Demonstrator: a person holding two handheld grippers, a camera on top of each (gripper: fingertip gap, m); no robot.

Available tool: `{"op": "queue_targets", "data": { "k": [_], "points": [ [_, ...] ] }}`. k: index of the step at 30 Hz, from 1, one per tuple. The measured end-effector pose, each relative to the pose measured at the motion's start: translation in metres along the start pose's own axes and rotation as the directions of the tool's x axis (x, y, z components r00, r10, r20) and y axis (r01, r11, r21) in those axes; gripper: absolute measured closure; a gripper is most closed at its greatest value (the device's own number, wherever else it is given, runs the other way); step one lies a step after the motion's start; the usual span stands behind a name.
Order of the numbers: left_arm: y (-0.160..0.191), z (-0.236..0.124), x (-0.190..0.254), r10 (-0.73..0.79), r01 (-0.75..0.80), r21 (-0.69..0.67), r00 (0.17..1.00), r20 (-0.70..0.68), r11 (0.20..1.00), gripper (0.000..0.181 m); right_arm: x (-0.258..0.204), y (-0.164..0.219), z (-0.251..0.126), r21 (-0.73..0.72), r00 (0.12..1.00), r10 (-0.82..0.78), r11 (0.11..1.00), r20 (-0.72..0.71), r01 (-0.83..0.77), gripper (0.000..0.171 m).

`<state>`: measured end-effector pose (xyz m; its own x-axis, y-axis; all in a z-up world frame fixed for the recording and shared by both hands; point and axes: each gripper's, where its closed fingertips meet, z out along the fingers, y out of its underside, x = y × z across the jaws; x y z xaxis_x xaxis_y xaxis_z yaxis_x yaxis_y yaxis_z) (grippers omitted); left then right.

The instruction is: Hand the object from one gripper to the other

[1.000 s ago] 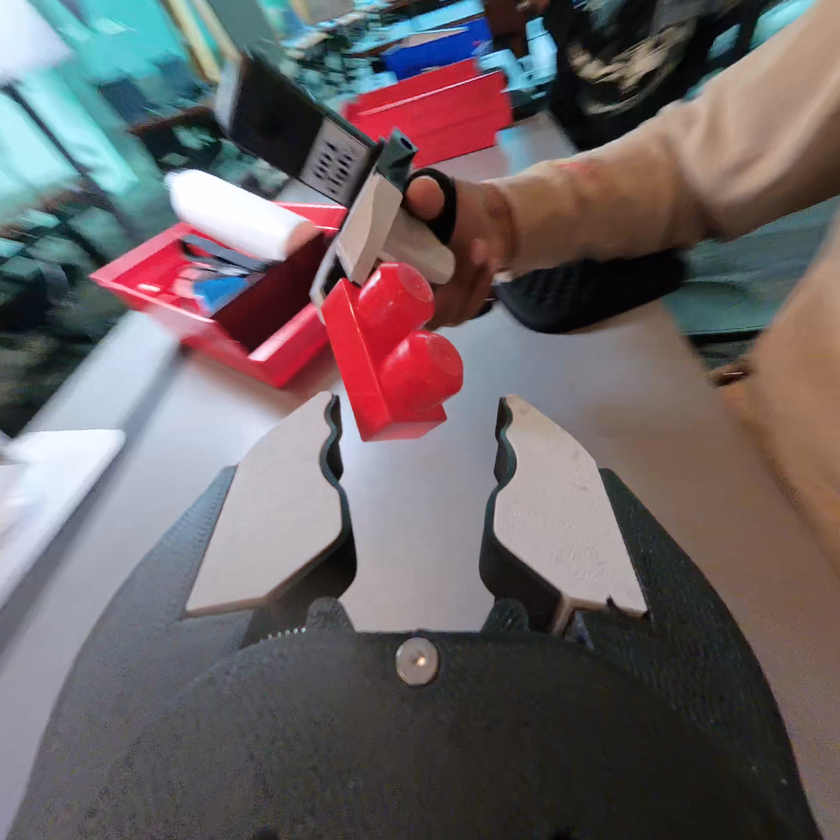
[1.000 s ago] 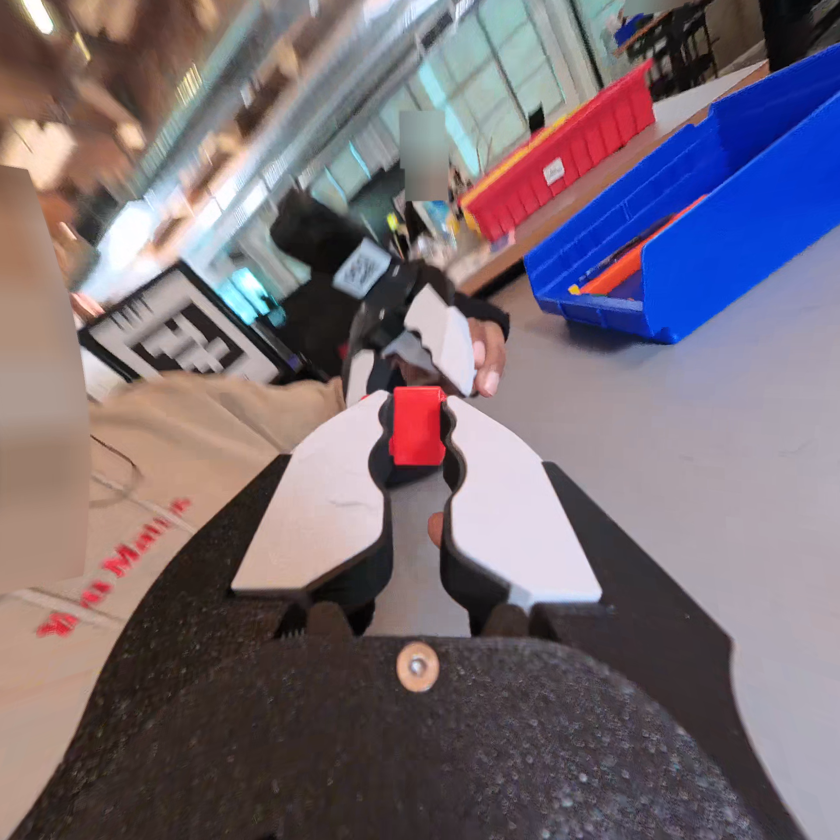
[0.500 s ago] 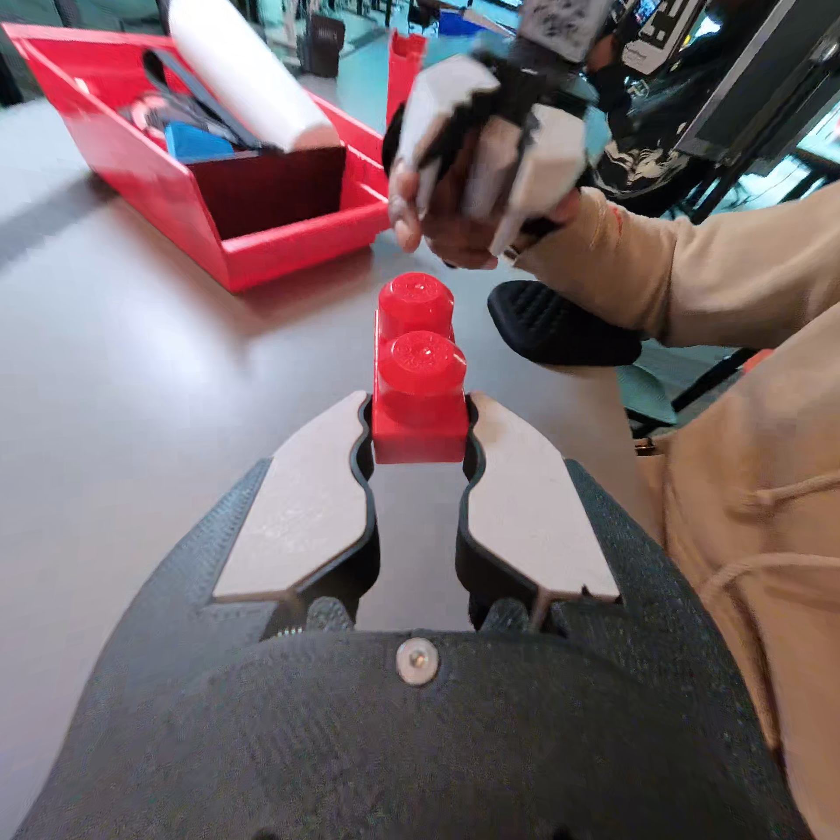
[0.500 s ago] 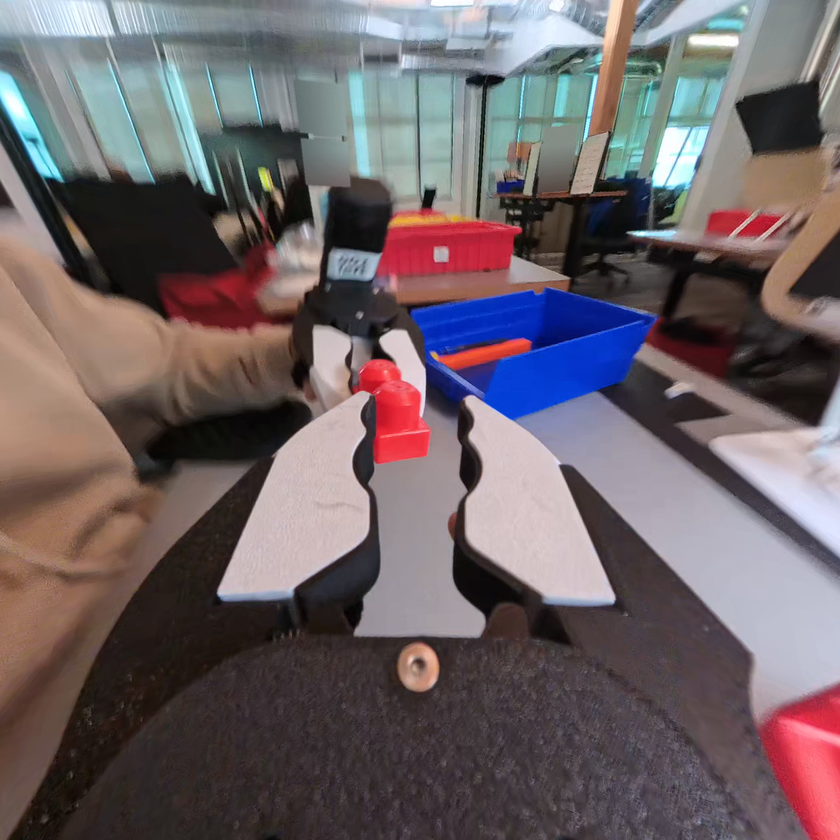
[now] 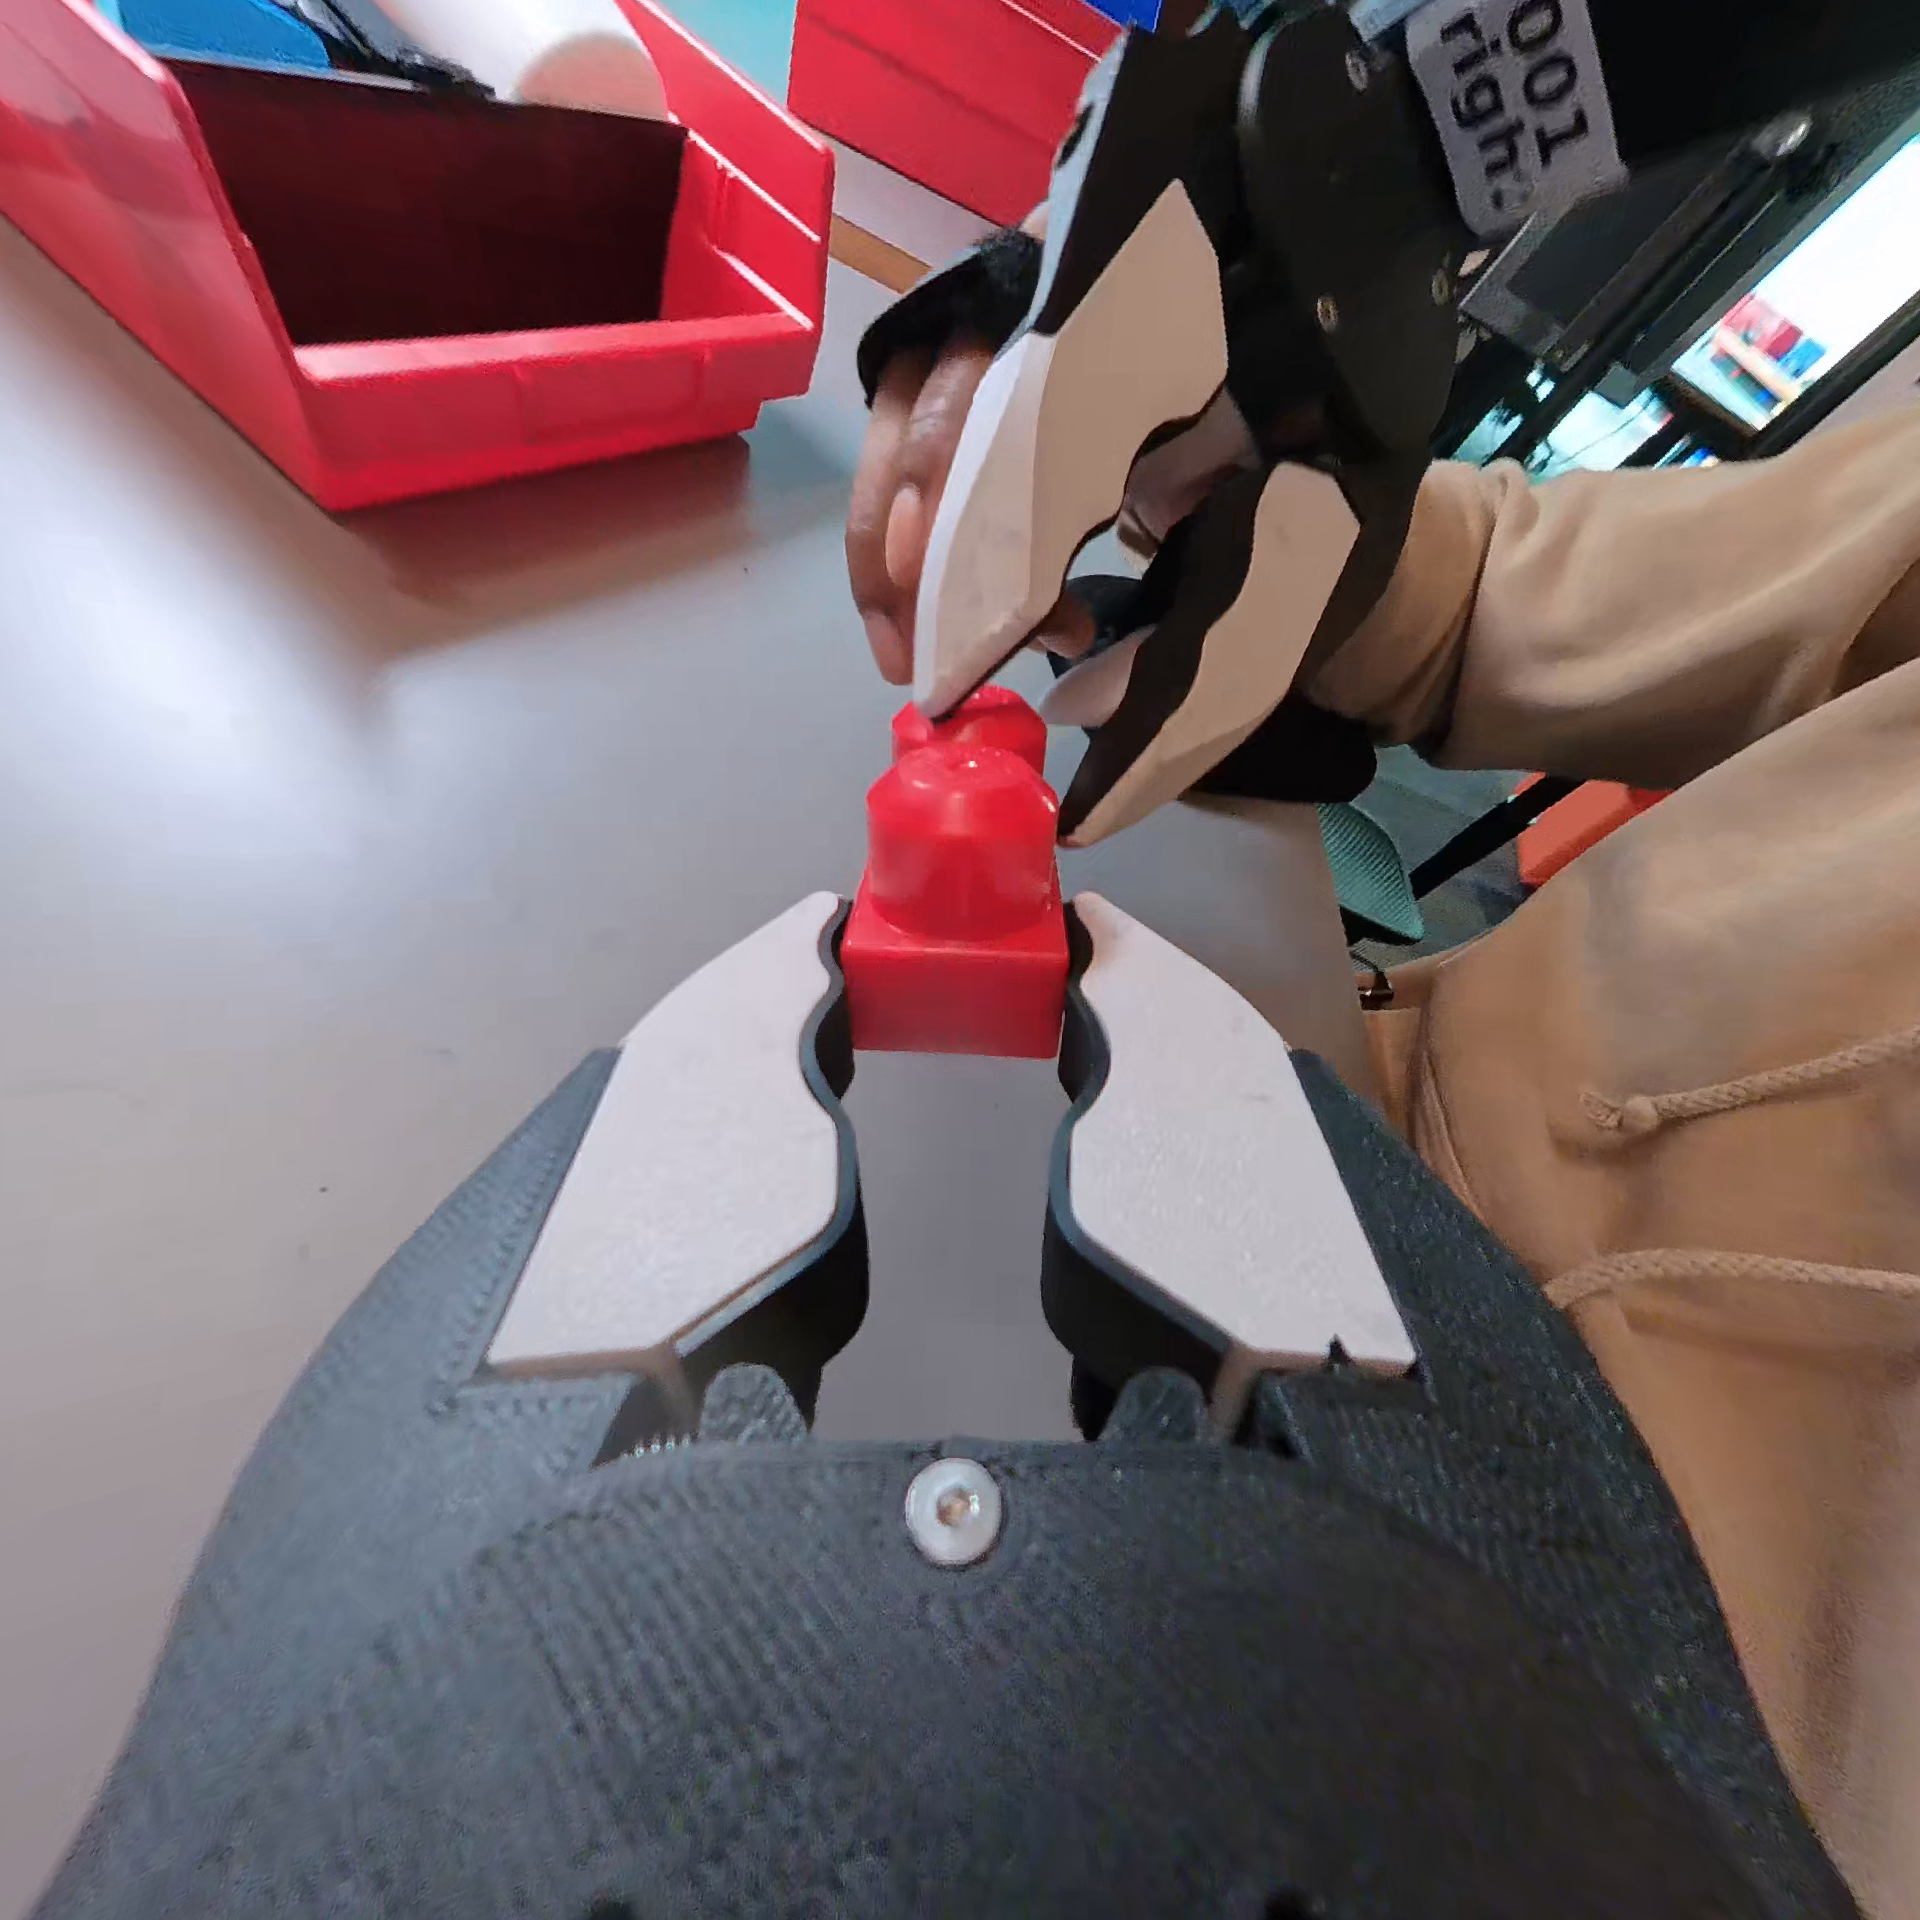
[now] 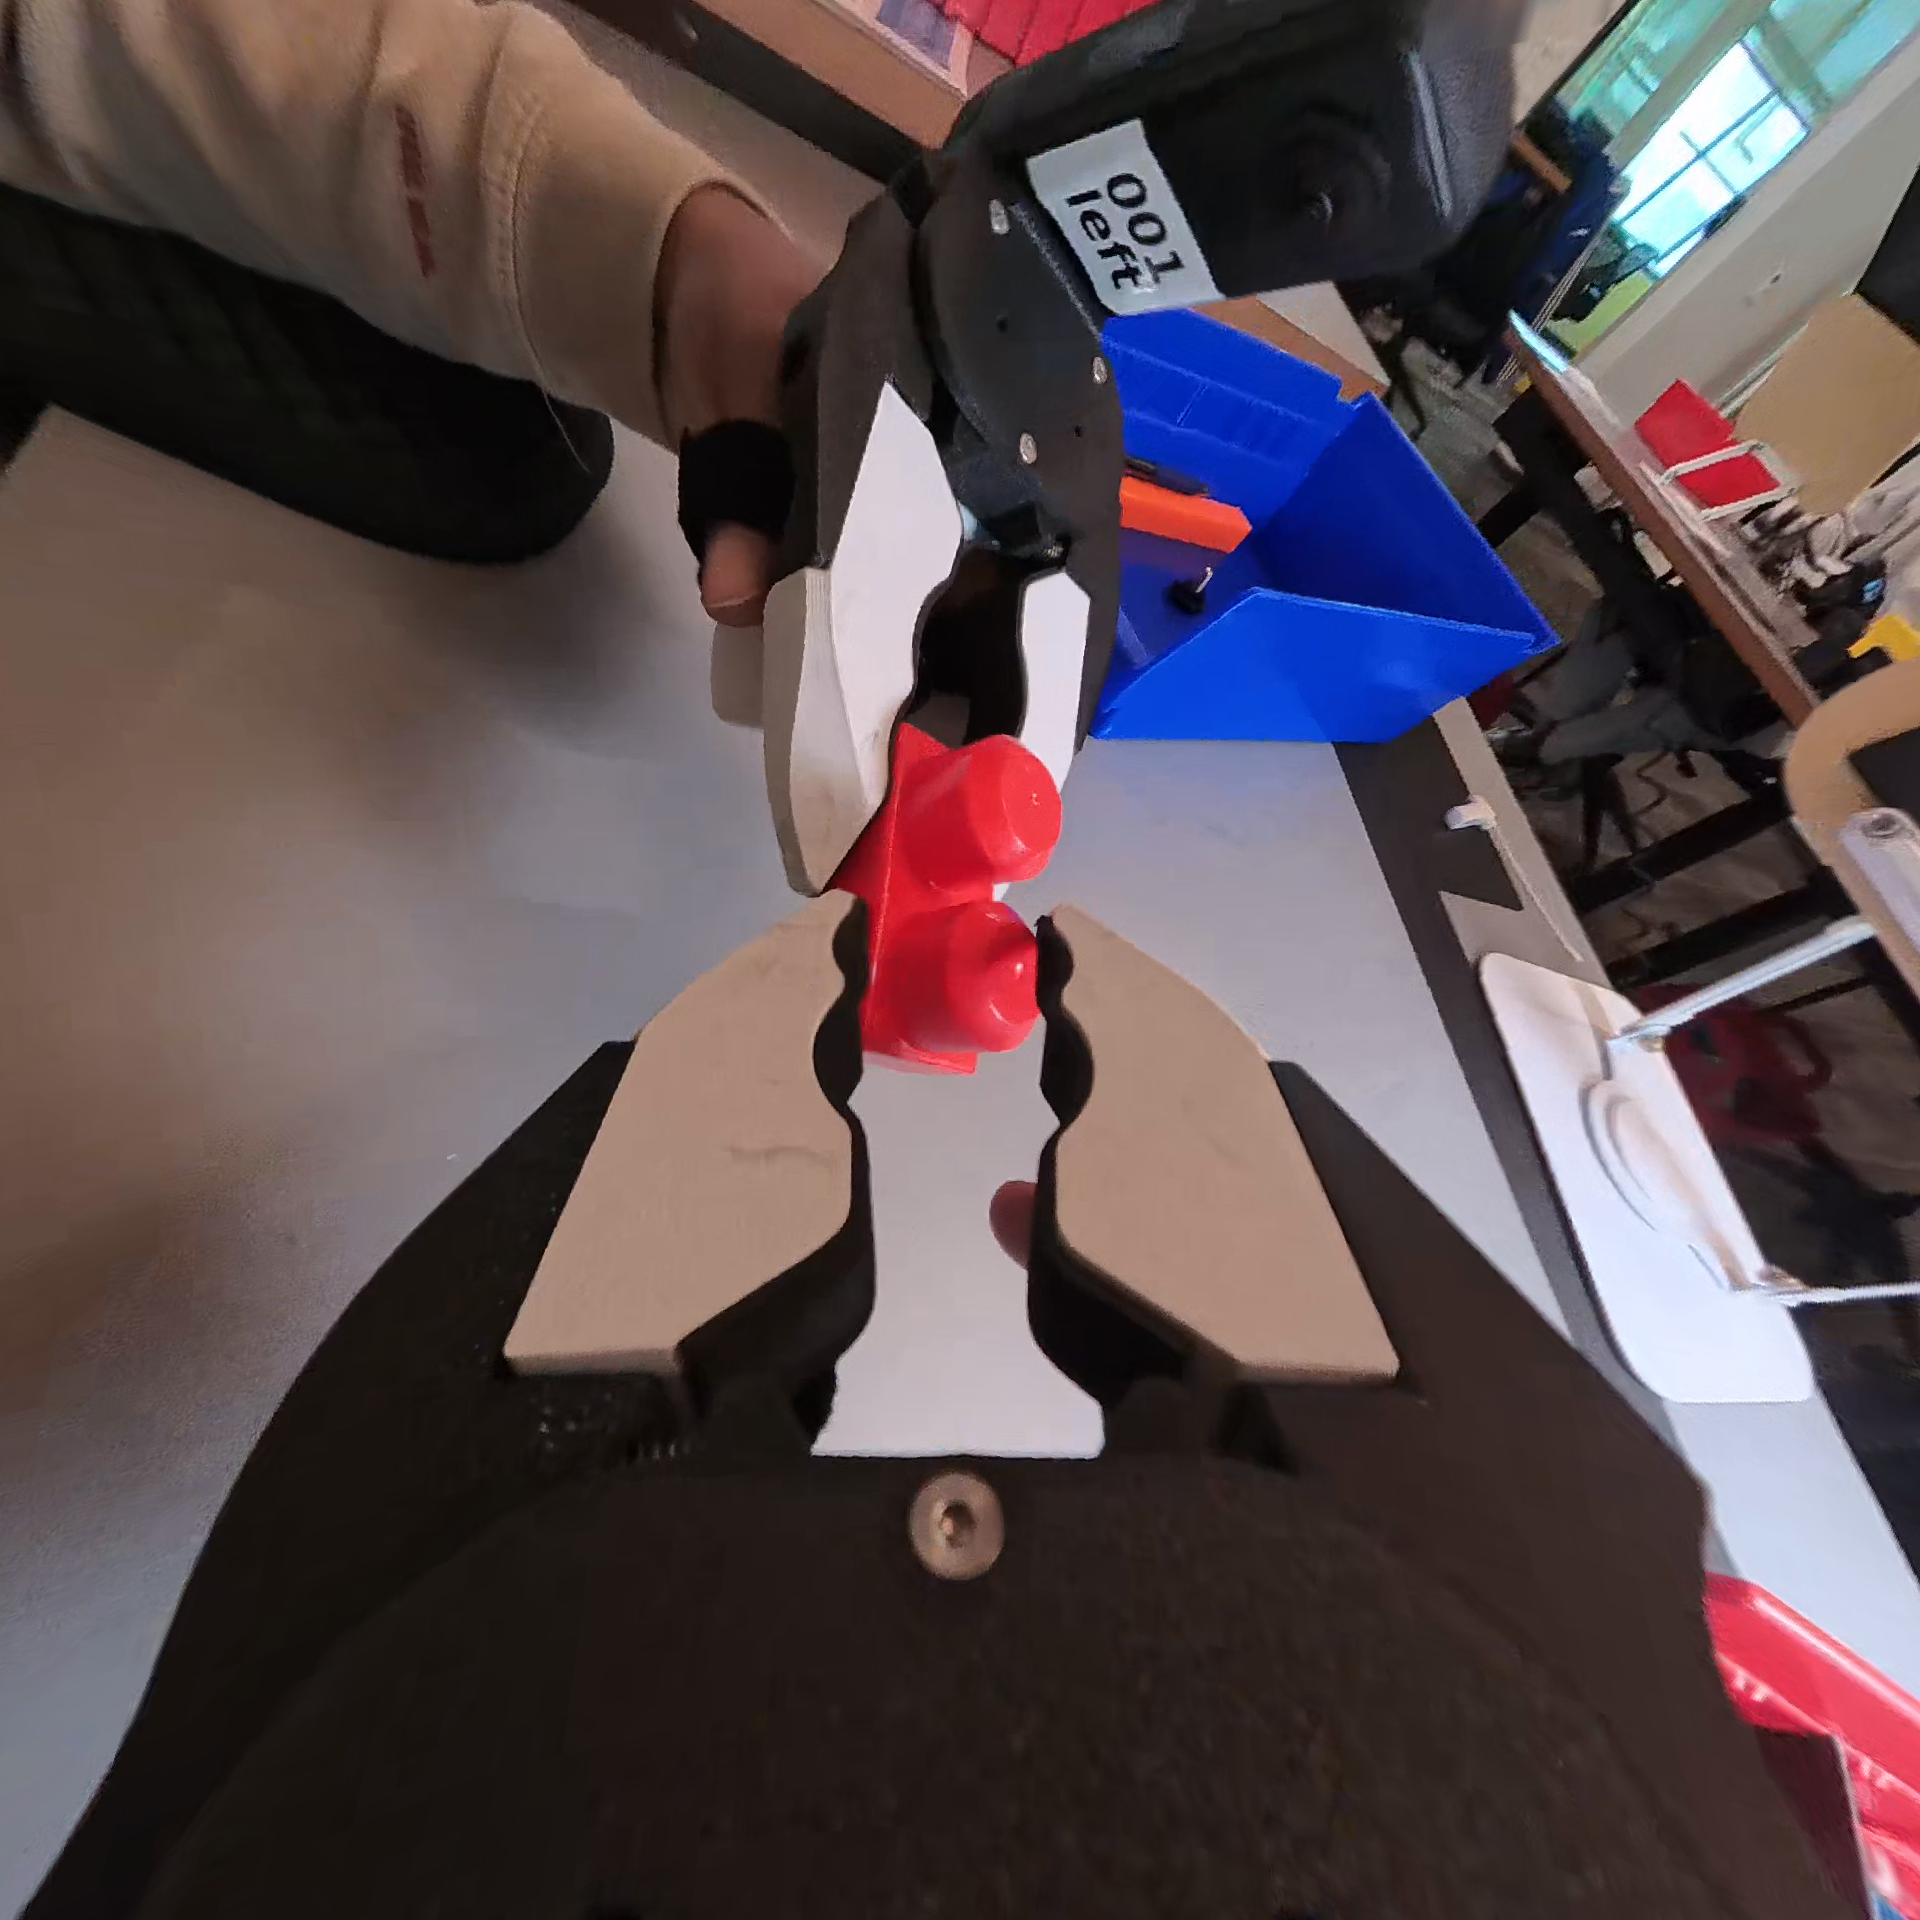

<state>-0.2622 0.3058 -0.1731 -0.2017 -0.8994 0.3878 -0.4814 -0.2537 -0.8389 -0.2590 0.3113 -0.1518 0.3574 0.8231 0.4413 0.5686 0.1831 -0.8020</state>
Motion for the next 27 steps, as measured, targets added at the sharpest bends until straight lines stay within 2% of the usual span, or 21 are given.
{"op": "queue_targets", "data": {
  "k": [2, 4, 5, 7, 9, 11, 13, 14, 16, 17, 20, 23, 25, 27],
  "points": [
    [0.001, -0.004, -0.002, 0.077, -0.076, -0.032, 0.996, 0.043, 0.997, 0.144, 0.000, -0.001, -0.003, -0.019, 0.998, 0.028, 0.999, 0.049, -0.027, 0.153],
    [0.006, -0.006, -0.004, 0.190, -0.181, -0.093, 0.977, 0.100, 0.979, 0.144, 0.004, 0.010, 0.000, -0.120, 0.998, 0.024, 0.993, 0.054, -0.017, 0.123],
    [0.008, -0.006, -0.004, 0.235, -0.222, -0.116, 0.965, 0.119, 0.968, 0.144, 0.002, 0.014, 0.002, -0.158, 0.996, 0.030, 0.987, 0.083, -0.017, 0.120],
    [0.010, -0.007, -0.004, 0.301, -0.281, -0.148, 0.943, 0.143, 0.948, 0.144, -0.010, 0.012, 0.004, -0.173, 0.978, 0.056, 0.985, 0.201, -0.021, 0.143],
    [0.008, -0.012, -0.005, 0.337, -0.314, -0.151, 0.928, 0.161, 0.937, 0.144, -0.010, 0.011, 0.008, -0.194, 0.972, 0.055, 0.981, 0.228, -0.010, 0.144],
    [-0.002, -0.017, -0.007, 0.342, -0.329, -0.097, 0.917, 0.203, 0.939, 0.142, -0.003, 0.006, 0.007, -0.211, 0.972, 0.047, 0.978, 0.228, 0.002, 0.144],
    [-0.017, -0.026, -0.017, 0.335, -0.343, -0.025, 0.895, 0.295, 0.939, 0.125, 0.011, -0.005, -0.002, -0.210, 0.972, 0.053, 0.978, 0.228, -0.004, 0.144],
    [-0.024, -0.033, -0.023, 0.332, -0.357, 0.009, 0.877, 0.346, 0.934, 0.123, 0.025, -0.012, -0.010, -0.214, 0.976, 0.064, 0.977, 0.208, -0.019, 0.144],
    [-0.035, -0.045, -0.033, 0.313, -0.382, 0.082, 0.847, 0.429, 0.920, 0.126, 0.074, -0.017, -0.033, -0.233, 0.993, 0.077, 0.971, 0.094, -0.054, 0.144],
    [-0.039, -0.049, -0.037, 0.299, -0.388, 0.111, 0.837, 0.457, 0.915, 0.125, 0.109, -0.013, -0.047, -0.254, 0.997, 0.078, 0.964, -0.008, -0.078, 0.144],
    [-0.046, -0.058, -0.047, 0.264, -0.404, 0.173, 0.811, 0.522, 0.898, 0.127, 0.225, 0.043, -0.107, -0.386, 0.918, 0.115, 0.882, -0.379, -0.270, 0.144],
    [-0.042, -0.058, -0.057, 0.276, -0.427, 0.144, 0.771, 0.574, 0.893, 0.130, 0.291, 0.125, -0.162, -0.371, 0.701, 0.266, 0.696, -0.662, -0.615, 0.143],
    [-0.036, -0.056, -0.064, 0.289, -0.432, 0.112, 0.751, 0.593, 0.895, 0.132, 0.308, 0.174, -0.183, -0.308, 0.544, 0.315, 0.563, -0.778, -0.767, 0.143],
    [-0.031, -0.053, -0.069, 0.302, -0.435, 0.081, 0.736, 0.606, 0.897, 0.133, 0.313, 0.210, -0.184, -0.195, 0.395, 0.391, 0.460, -0.831, -0.866, 0.144]
  ]
}}
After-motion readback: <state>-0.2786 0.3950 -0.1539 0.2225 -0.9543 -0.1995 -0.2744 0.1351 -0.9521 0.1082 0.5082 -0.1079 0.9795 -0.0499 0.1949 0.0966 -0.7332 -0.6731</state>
